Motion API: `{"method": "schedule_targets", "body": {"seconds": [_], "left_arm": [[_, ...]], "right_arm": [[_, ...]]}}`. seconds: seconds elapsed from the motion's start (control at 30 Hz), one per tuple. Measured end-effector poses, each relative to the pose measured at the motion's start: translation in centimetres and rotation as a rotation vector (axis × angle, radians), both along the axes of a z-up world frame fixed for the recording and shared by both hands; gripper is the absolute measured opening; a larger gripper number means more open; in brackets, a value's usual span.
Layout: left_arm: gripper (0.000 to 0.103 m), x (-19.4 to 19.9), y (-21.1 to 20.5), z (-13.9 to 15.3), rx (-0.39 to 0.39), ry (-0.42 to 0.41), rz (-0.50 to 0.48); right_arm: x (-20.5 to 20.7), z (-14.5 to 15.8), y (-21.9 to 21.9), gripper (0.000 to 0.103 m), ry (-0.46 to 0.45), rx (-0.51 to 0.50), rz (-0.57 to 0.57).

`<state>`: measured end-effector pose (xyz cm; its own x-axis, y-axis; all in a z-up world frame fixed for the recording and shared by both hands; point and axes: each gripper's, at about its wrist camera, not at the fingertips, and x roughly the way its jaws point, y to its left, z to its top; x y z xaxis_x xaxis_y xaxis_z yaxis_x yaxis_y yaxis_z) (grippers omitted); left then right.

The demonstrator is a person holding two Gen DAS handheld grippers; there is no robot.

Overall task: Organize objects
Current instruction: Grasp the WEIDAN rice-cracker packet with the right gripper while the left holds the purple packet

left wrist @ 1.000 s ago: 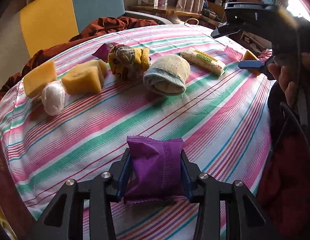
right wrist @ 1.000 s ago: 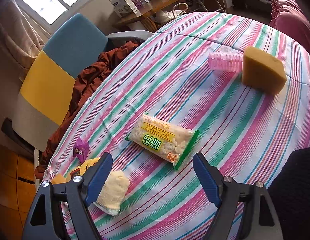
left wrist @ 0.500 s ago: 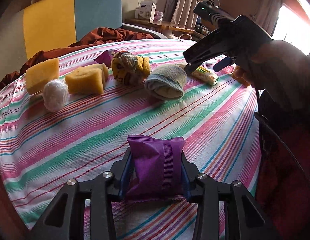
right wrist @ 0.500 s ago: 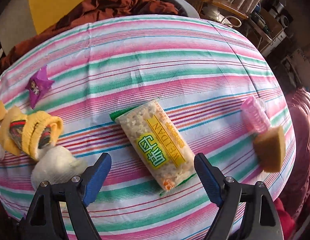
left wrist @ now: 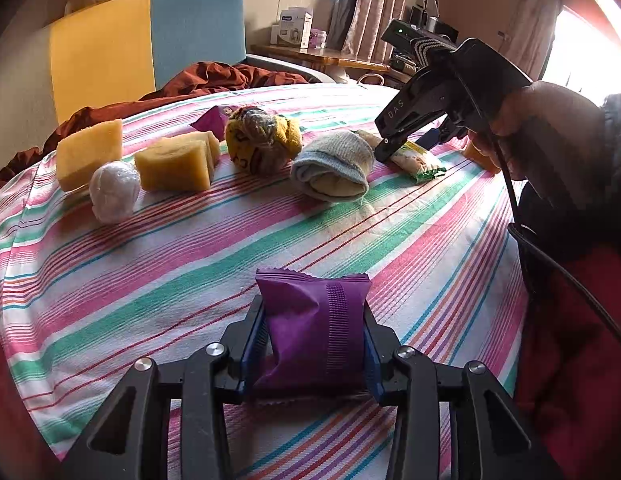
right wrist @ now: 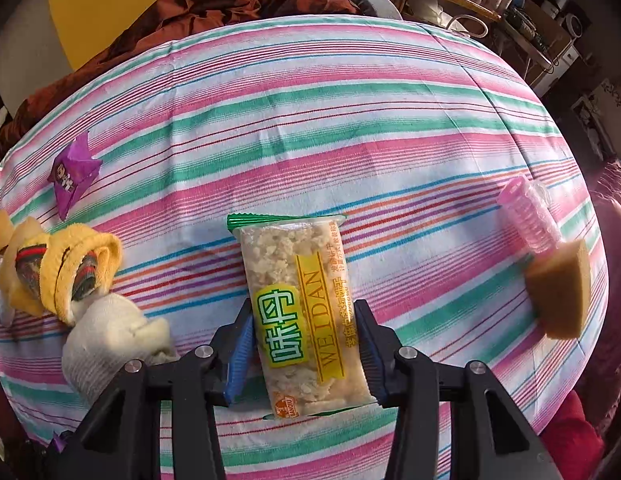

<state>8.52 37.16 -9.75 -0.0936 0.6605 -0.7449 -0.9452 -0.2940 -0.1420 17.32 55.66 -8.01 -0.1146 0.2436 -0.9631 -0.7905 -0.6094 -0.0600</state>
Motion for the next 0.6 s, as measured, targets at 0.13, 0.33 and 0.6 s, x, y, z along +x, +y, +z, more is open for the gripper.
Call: {"method": "schedule_targets", "body": {"seconds": [0.13, 0.33, 0.6], "left_arm": [[0.042, 0.2, -0.6, 0.1, -0.009, 0.015, -0.001], [0.042, 0.5, -1.5, 0.3, -0.028, 0.038, 0.026], [0.041, 0.6, -4.5, 1.1, -0.052, 0.057, 0.106]], "right_arm": [[2.2, 3.3, -2.2, 0.047, 0.177, 0.057, -0.035], [-1.3, 4.9, -7.3, 0.047, 0.394, 0.0, 0.081], [-5.2, 4.6, -14.1, 0.047, 0.445, -0.054, 0.348]]}}
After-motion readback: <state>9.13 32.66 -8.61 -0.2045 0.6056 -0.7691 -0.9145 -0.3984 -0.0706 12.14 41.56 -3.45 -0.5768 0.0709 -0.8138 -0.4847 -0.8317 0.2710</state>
